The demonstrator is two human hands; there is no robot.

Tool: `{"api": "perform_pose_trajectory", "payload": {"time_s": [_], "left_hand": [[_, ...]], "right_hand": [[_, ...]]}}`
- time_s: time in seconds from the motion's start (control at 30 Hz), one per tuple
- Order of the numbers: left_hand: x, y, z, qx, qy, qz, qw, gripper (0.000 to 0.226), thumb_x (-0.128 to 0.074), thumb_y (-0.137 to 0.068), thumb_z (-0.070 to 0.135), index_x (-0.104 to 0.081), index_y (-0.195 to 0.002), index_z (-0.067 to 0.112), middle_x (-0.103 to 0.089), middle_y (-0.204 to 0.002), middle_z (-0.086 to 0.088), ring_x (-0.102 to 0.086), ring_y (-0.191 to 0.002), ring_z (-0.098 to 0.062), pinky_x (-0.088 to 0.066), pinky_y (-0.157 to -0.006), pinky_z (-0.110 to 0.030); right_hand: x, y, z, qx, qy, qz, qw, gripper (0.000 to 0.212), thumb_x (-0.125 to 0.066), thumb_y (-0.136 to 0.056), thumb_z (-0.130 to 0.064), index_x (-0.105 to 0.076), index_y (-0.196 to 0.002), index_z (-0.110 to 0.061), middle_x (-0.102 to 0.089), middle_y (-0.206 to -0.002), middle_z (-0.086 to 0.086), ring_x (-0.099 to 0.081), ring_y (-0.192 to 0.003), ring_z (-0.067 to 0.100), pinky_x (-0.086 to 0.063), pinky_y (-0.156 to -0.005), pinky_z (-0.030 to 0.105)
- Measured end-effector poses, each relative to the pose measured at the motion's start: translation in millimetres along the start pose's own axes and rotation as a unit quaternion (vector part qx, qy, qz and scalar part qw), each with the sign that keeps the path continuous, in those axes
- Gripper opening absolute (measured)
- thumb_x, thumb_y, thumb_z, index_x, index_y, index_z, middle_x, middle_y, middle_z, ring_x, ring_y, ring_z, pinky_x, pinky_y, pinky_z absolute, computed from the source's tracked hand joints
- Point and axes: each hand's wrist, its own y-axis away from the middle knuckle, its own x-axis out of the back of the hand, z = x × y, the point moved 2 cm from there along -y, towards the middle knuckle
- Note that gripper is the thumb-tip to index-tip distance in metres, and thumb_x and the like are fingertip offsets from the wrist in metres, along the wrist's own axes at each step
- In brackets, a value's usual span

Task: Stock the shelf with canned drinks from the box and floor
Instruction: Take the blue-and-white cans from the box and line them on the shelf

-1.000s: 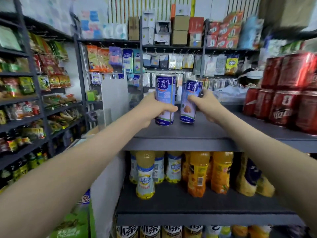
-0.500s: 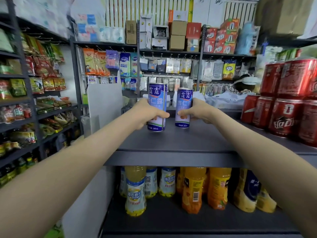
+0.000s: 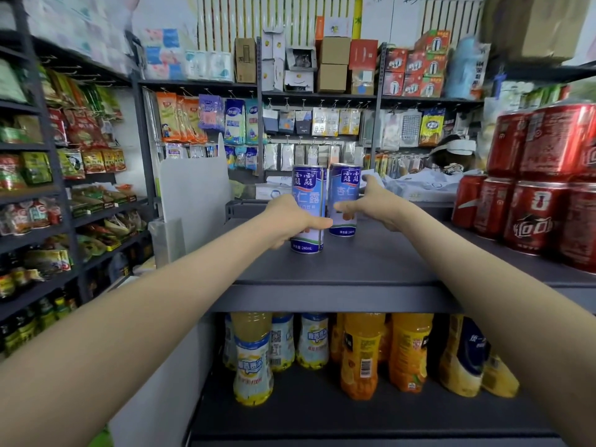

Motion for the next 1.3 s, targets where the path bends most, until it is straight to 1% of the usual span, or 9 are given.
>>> {"api": "perform_pose_trajectory", "payload": {"time_s": [0.13,0.27,0.33,0.47,0.57,0.63,0.8,1.1,1.3], "left_hand": [[-21.4,-2.4,8.6,-0.029,-0.016,-0.03,0.999,0.047,-0.087,-0.063,0.024,-0.067,-0.103,0.011,-0.072,-0.098,-0.007,-0.067,-0.091,-0.021,-0.054,-0.084,-0.034],[-42.9,-1.7,18.3,-0.051,-0.019,-0.046,0.997,0.05,-0.087,-0.062,0.027,-0.068,-0.105,0.011,-0.071,-0.101,-0.006,-0.067,-0.095,-0.021,-0.053,-0.09,-0.036],[-51.1,0.3,24.1,-0.074,-0.038,-0.032,0.996,0.051,-0.085,-0.066,0.028,-0.065,-0.111,0.011,-0.069,-0.105,-0.007,-0.064,-0.098,-0.021,-0.051,-0.092,-0.036],[-64.6,6.2,27.0,-0.112,-0.029,-0.099,0.988,0.059,-0.082,-0.062,0.029,-0.063,-0.116,0.013,-0.069,-0.109,-0.006,-0.064,-0.103,-0.019,-0.049,-0.095,-0.035],[-64.8,1.4,22.4,-0.085,-0.065,-0.109,0.988,0.032,-0.073,-0.07,0.015,-0.065,-0.1,0.009,-0.067,-0.095,-0.005,-0.061,-0.09,-0.022,-0.049,-0.084,-0.032],[-62.4,-2.1,22.1,-0.073,-0.09,-0.079,0.99,0.023,-0.072,-0.075,0.008,-0.064,-0.097,0.008,-0.063,-0.095,-0.007,-0.057,-0.086,-0.022,-0.048,-0.075,-0.03],[-60.3,-2.5,25.2,-0.063,-0.139,-0.014,0.988,0.04,-0.076,-0.072,0.01,-0.063,-0.109,0.002,-0.065,-0.106,-0.013,-0.062,-0.095,-0.026,-0.049,-0.078,-0.031],[-53.4,2.9,26.8,-0.058,-0.186,0.018,0.981,0.04,-0.075,-0.076,0.017,-0.063,-0.112,0.005,-0.066,-0.109,-0.014,-0.06,-0.091,-0.023,-0.048,-0.078,-0.029],[-46.5,44.9,40.0,-0.077,-0.245,0.048,0.965,0.035,-0.063,-0.087,0.019,-0.053,-0.115,0.001,-0.06,-0.109,-0.014,-0.053,-0.089,-0.024,-0.039,-0.061,-0.026]], "right_hand": [[-0.4,23.1,-15.0,0.081,-0.056,0.086,0.991,0.044,-0.064,-0.088,-0.016,-0.03,-0.117,-0.013,-0.051,-0.095,0.001,-0.057,-0.081,0.014,-0.05,-0.071,0.029],[5.4,44.3,-13.9,0.046,-0.154,0.032,0.986,0.002,-0.045,-0.094,-0.009,-0.045,-0.093,-0.012,-0.053,-0.085,0.004,-0.053,-0.071,0.015,-0.046,-0.058,0.026],[8.1,51.1,-10.9,0.041,-0.151,-0.006,0.988,0.008,-0.048,-0.094,-0.017,-0.049,-0.099,-0.011,-0.056,-0.089,0.003,-0.055,-0.075,0.014,-0.046,-0.06,0.026],[12.1,49.6,1.3,0.043,-0.064,0.003,0.997,0.049,-0.073,-0.081,-0.024,-0.044,-0.118,-0.011,-0.063,-0.107,0.002,-0.063,-0.09,0.011,-0.053,-0.069,0.023],[16.8,43.3,8.5,0.023,-0.07,0.005,0.997,0.063,-0.079,-0.073,-0.011,-0.039,-0.121,-0.007,-0.062,-0.116,0.011,-0.066,-0.094,0.018,-0.056,-0.072,0.029],[19.3,40.4,8.5,0.013,-0.087,-0.01,0.996,0.061,-0.078,-0.074,-0.008,-0.039,-0.122,-0.007,-0.061,-0.118,0.013,-0.066,-0.094,0.02,-0.056,-0.072,0.03],[15.5,38.9,4.7,-0.001,-0.005,-0.041,0.999,0.051,-0.075,-0.079,-0.012,-0.05,-0.123,-0.008,-0.065,-0.112,0.014,-0.066,-0.087,0.024,-0.056,-0.081,0.041],[-7.6,39.8,-2.1,0.005,0.029,0.046,0.998,0.04,-0.072,-0.08,-0.011,-0.053,-0.114,-0.003,-0.064,-0.113,0.018,-0.057,-0.069,0.017,-0.055,-0.072,0.034],[-11.0,75.5,-16.5,0.089,0.172,0.131,0.972,0.049,-0.067,-0.083,-0.016,-0.046,-0.124,-0.001,-0.057,-0.118,0.014,-0.054,-0.107,0.025,-0.033,-0.069,0.02]]}}
